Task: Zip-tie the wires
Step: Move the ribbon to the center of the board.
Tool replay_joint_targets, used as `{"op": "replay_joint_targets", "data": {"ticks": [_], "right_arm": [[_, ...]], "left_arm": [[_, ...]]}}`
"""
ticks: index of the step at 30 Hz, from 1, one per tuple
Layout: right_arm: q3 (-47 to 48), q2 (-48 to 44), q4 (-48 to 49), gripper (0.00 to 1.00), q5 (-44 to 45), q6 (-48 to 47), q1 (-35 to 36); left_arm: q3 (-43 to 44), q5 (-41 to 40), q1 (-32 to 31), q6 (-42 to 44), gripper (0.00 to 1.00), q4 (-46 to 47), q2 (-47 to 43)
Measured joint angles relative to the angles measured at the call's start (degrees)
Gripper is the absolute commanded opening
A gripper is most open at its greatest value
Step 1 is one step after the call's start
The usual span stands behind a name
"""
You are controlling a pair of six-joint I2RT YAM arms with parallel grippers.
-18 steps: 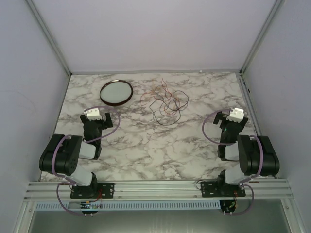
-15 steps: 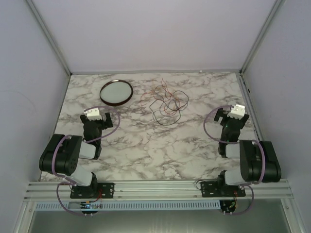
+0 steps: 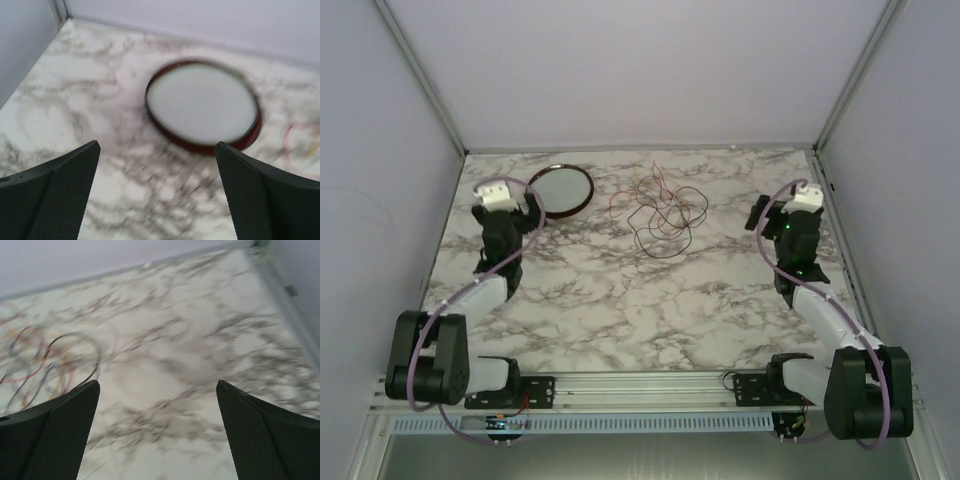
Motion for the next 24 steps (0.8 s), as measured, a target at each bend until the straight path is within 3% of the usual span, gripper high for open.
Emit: {"op": "replay_joint_targets", "data": {"ticks": [5,12,18,24], "right_arm": [[1.4,0.9,-9.4,0.99,-2.3,4.4,7.7],[1.9,10.1,-16.1,0.9,-3.2,9.3,11.4],[6.3,18.6,-18.3,0.8,-3.4,9.8,14.0],[12.0,24.6,-18.6,0.64,-2.4,9.0,16.2]], "left_arm": [[12.9,2.8,0.0,-10.9,1.0,-16.8,-6.8],[13.9,13.8,-1.6,-22.9,1.0,-30.2,-9.3],[13.8,19.0,-4.2,-26.3,1.0,-36.0,-9.3],[12.8,20.3,-5.1,-27.1,1.0,-37.7,-9.0]]}}
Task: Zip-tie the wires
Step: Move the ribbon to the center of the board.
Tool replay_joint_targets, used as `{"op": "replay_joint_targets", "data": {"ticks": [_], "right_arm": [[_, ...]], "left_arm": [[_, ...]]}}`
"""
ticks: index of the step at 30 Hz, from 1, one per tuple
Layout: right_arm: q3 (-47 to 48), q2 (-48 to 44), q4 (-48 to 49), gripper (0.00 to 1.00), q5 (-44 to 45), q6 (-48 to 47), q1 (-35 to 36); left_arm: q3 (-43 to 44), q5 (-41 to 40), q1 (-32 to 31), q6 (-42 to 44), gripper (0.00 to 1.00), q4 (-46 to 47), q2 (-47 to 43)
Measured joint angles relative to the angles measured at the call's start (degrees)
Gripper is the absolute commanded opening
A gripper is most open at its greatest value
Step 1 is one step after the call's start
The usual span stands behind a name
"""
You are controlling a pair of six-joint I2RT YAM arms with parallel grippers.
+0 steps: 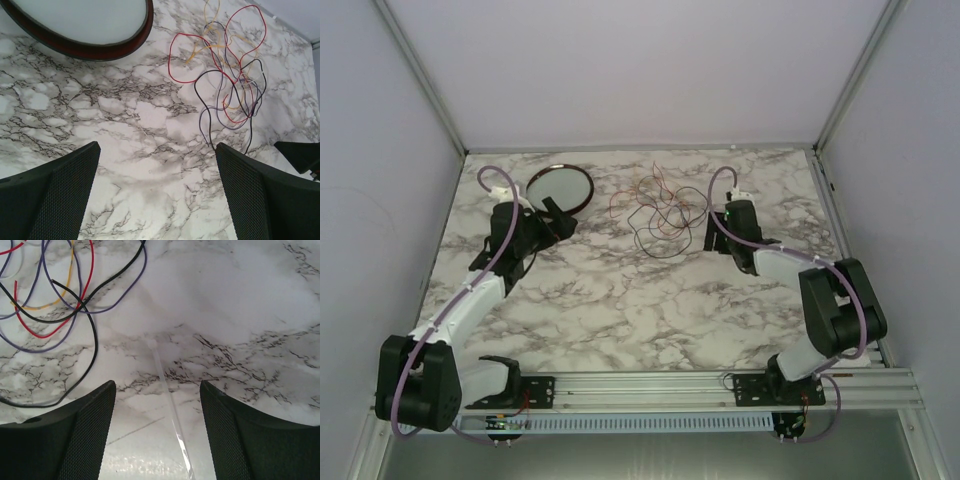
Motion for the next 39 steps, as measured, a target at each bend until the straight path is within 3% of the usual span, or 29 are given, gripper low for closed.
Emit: {"op": "replay_joint_targets", "data": {"ticks": [9,20,26,33,39], "right_arm": [[6.0,6.6,-4.1,0.4,4.0,-2.6,3.2],[7.0,8.9,-6.4,0.26,6.5,-3.3,3.8],[7.8,9.7,-6.5,0.06,6.9,-3.0,3.4],[8.0,9.7,-7.1,0.03,6.9,-3.4,0.7],[10.2,10.9,-9.0,0.02,8.0,-7.3,-7.0]], "left_arm": [[0.0,0.2,0.0,-0.5,1.0,-0.2,0.8],[0.5,0.2,0.0,-0.4,1.0,-0.8,1.1],[3.0,1.6,-0.1,-0.3,1.0,-1.6,1.6],[8.0,4.0,-2.0,1.1,1.0,-2.6,5.2],[13.0,2.9,-7.7,3.5,1.0,-4.2,11.8]]}}
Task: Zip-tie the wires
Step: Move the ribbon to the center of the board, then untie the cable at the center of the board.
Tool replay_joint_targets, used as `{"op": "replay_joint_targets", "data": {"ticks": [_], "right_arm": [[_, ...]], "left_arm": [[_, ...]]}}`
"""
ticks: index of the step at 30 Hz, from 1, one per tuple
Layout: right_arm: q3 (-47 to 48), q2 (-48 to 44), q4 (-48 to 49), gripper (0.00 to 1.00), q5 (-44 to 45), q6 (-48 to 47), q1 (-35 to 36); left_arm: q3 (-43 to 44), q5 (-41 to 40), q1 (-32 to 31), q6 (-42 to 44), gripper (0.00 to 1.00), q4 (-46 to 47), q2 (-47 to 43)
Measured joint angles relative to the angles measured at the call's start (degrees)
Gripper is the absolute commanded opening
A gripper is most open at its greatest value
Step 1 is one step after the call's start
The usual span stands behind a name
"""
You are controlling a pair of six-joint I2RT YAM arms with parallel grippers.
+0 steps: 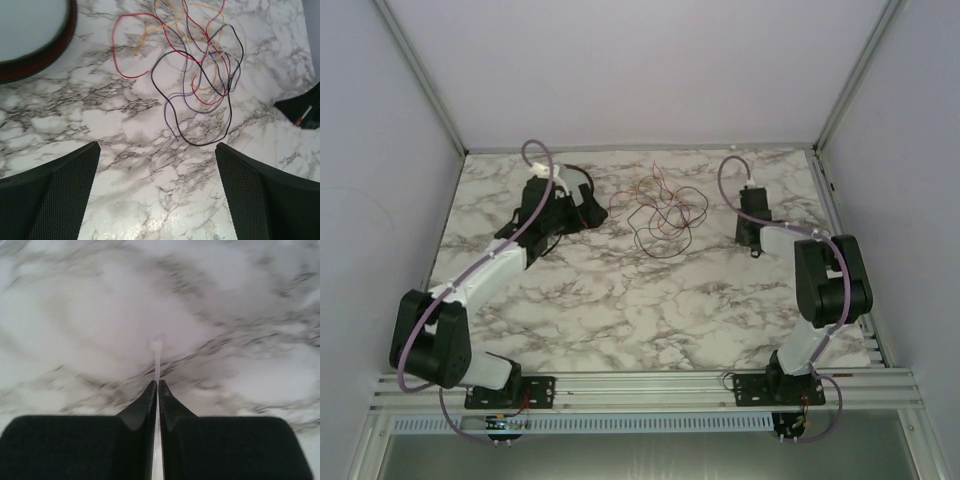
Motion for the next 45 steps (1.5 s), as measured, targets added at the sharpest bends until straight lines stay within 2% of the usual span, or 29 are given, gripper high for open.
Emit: {"op": "replay_joint_targets", "data": {"ticks": [5,10,14,20,23,35,45], "right_arm": [[4.4,3.2,-0.8,0.04,0.7,-3.9,-7.2],[6.8,3.7,-1.1,0.28,-0.7,-5.4,-9.7],[6.7,1.9,-1.7,0.38,-3.4,-4.9,-7.1],[4.6,-4.9,-0.4,0.39,-7.8,-1.8,0.2],[4.5,-5.4,2.6,0.37,-10.0,-0.5,3.5],[14.6,9.1,5.3,0.3,-16.6,0.4,9.5],[17.1,12.2,5.1,0.27,-17.2,0.0,10.6]], "left_arm": [[4.9,-1.6,-4.5,1.0,1.0,-0.7,6.7],[9.4,-2.4,-7.9,1.1,1.0,-1.1,12.4],[11.5,-2.8,-9.4,1.0,1.0,-1.4,14.7],[12.0,-4.3,-9.5,1.0,1.0,-1.5,14.9],[12.0,-5.0,-9.5,1.0,1.0,-1.5,14.8],[10.4,-6.4,-9.5,1.1,1.0,-2.9,10.1],[10.4,-6.9,-9.5,1.3,1.0,-3.4,10.0]]}}
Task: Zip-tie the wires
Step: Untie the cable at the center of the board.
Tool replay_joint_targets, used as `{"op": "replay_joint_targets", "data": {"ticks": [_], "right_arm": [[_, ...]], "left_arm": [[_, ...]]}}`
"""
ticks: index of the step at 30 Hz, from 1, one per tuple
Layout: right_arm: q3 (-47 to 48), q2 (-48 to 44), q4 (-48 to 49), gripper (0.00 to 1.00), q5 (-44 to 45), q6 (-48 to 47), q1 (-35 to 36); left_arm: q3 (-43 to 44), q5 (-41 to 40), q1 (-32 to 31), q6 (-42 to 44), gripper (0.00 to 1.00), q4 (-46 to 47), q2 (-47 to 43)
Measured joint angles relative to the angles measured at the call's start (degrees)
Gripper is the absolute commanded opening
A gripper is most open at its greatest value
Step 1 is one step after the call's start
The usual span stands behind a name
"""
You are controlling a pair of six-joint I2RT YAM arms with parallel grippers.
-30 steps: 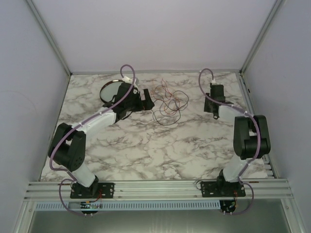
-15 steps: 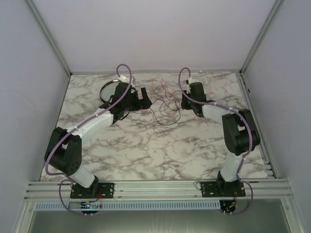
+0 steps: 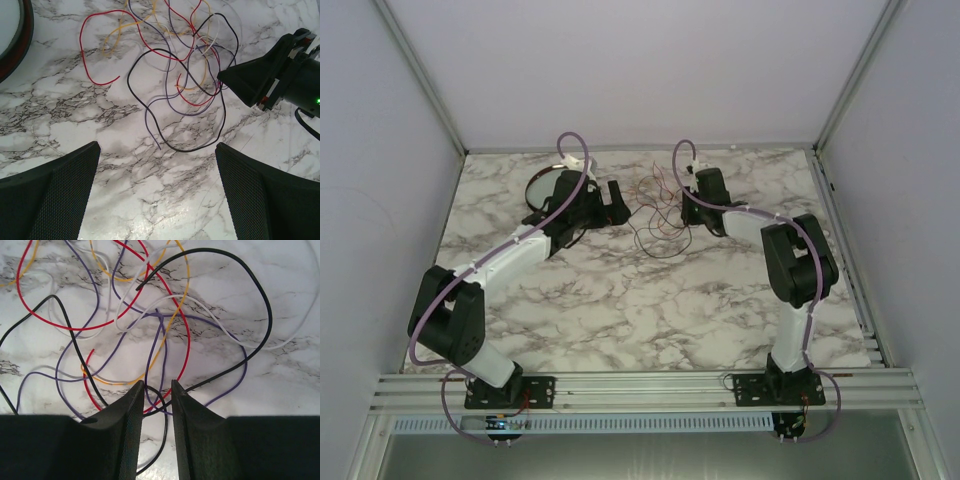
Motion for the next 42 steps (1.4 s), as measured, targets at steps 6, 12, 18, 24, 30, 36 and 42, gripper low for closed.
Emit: {"op": "replay_joint_targets", "data": {"ticks": [6,12,18,24,30,36,42], "right_arm": [[0.0,1.1,-0.2,0.27,0.0,-0.3,0.1],[0.0,2.2,-0.3,0.22,-0.1,-0.8,0.1],[0.0,2.3,-0.5,0.08,-0.4,-1.0,0.1],[0.0,0.4,-3.0,0.05,0.1,-1.0,0.2],[-0.1,-7.3,-4.5,0.05,1.0,-0.7,0.3],[0.0,-13.2,-4.5,0.05,1.2,-0.3,0.3],[0.0,-13.7,-5.8,0.05,0.7,1.2,0.3]], "left_arm": [[0.0,-0.3,0.0,0.0,1.0,-0.3,0.0],[0.0,-0.4,0.0,0.0,1.0,-0.8,0.0],[0.0,-0.5,0.0,0.2,1.0,-1.2,0.0],[0.2,-0.4,0.0,1.4,1.0,-2.2,0.0],[0.3,2.1,0.0,2.6,1.0,-2.0,-0.3],[1.8,6.3,0.0,3.7,1.0,0.8,-0.5],[2.1,12.6,-0.3,3.8,1.0,7.1,-0.4]]}}
